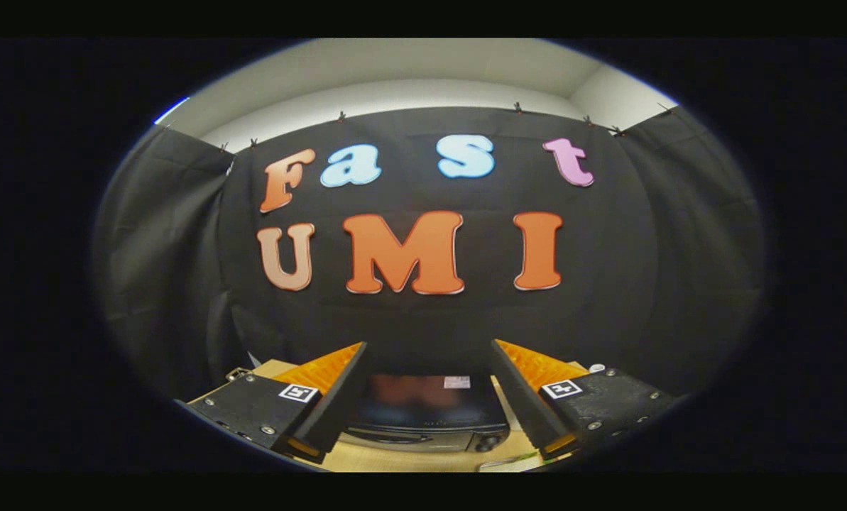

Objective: Open the toaster oven, put the food inside, and close the toaster oven door.

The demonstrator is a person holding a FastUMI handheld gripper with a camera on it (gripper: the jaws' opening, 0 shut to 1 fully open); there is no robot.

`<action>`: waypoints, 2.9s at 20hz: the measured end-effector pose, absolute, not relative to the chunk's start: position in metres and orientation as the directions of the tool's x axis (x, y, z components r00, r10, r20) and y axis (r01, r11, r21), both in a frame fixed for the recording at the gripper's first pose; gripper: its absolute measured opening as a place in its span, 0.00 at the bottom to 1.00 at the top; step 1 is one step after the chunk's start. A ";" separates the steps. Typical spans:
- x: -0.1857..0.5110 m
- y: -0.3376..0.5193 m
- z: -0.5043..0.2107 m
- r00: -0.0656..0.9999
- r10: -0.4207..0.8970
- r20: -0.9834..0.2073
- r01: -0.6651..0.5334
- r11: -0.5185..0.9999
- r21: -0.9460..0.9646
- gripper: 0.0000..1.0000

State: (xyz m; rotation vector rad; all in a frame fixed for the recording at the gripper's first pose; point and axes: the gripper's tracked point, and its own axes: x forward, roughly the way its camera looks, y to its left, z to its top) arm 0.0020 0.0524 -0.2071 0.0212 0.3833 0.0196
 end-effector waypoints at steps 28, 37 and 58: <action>-0.154 0.115 -0.456 0.451 0.142 -0.881 -0.034 0.989 0.142 0.73; -0.217 0.101 -0.525 0.296 0.095 -0.950 -0.053 0.995 0.083 0.69; -0.180 -0.064 -0.447 0.474 -0.053 -0.879 0.104 0.995 -0.003 0.95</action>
